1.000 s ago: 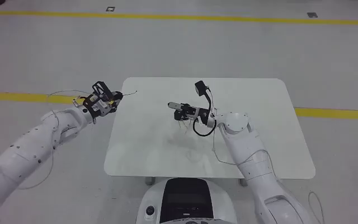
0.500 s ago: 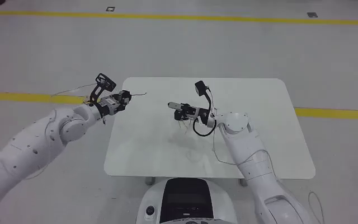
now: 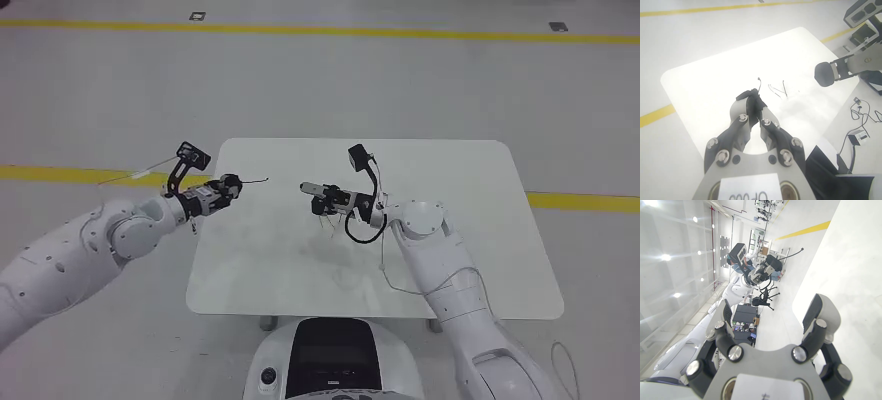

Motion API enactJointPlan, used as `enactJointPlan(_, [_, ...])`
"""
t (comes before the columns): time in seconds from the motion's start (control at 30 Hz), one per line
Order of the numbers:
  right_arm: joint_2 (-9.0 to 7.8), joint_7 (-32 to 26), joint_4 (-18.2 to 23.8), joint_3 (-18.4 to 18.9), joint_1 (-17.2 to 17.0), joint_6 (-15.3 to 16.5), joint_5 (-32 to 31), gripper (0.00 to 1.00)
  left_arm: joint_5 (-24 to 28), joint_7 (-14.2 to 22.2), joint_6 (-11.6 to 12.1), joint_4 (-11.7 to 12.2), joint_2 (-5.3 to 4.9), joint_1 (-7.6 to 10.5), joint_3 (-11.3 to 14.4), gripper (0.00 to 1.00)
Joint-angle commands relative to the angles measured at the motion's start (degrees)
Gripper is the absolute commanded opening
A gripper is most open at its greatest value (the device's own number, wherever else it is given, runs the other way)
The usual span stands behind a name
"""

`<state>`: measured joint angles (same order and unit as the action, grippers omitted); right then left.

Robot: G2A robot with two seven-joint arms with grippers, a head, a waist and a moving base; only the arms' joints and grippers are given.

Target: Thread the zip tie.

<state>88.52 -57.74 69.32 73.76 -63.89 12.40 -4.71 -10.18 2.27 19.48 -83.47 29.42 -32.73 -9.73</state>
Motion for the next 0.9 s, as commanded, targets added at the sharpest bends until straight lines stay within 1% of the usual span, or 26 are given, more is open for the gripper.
enactJointPlan(0.0, [0.0, 0.0, 0.0, 0.0, 0.0, 0.0, 0.0, 1.0, -0.42, -0.44, 0.0, -0.17, 0.03, -0.12, -0.01, 0.0])
enactJointPlan(0.23, [0.0, 0.0, 0.0, 0.0, 0.0, 0.0, 0.0, 1.0, -0.42, -0.44, 0.0, -0.17, 0.03, -0.12, -0.01, 0.0])
enactJointPlan(0.27, [0.0, 0.0, 0.0, 0.0, 0.0, 0.0, 0.0, 1.0, 0.33, -1.07, 0.0, -0.37, 0.13, -0.41, -0.25, 0.0])
enactJointPlan(0.3, [0.0, 0.0, 0.0, 0.0, 0.0, 0.0, 0.0, 1.0, 0.56, -1.97, -0.29, -0.06, 0.24, -0.58, -0.63, 0.0])
enactJointPlan(0.33, [0.0, 0.0, 0.0, 0.0, 0.0, 0.0, 0.0, 1.0, -0.43, -3.21, -2.47, 0.79, 0.5, -0.7, -1.06, 0.0])
enactJointPlan(0.37, [0.0, 0.0, 0.0, 0.0, 0.0, 0.0, 0.0, 1.0, -1.4, -4.44, -4.32, 0.69, 0.82, -0.82, -1.32, 0.0])
enactJointPlan(0.4, [0.0, 0.0, 0.0, 0.0, 0.0, 0.0, 0.0, 1.0, -0.9, -5.61, -4.96, 0.44, 1.17, -1.18, -1.56, 0.0])
enactJointPlan(0.43, [0.0, 0.0, 0.0, 0.0, 0.0, 0.0, 0.0, 1.0, 0.96, -6.57, -4.35, 0.48, 1.63, -1.45, -2.09, 0.0])
enactJointPlan(0.53, [0.0, 0.0, 0.0, 0.0, 0.0, 0.0, 0.0, 1.0, 1.4, -7.2, -4.48, 1.63, 2.75, -1.24, -3.06, 0.0])
enactJointPlan(0.63, [0.0, 0.0, 0.0, 0.0, 0.0, 0.0, 0.0, 1.0, 2.95, -6.75, -3.35, 2.5, 4.33, -1.05, -3.84, 0.0])
enactJointPlan(0.73, [0.0, 0.0, 0.0, 0.0, 0.0, 0.0, 0.0, 1.0, 4.4, -5.41, -1.68, 3.51, 5.97, -0.78, -4.42, 0.0])
enactJointPlan(0.87, [0.0, 0.0, 0.0, 0.0, 0.0, 0.0, 0.0, 1.0, 5.66, -4.68, -0.47, 5.25, 8.15, -0.62, -5.04, 0.0])
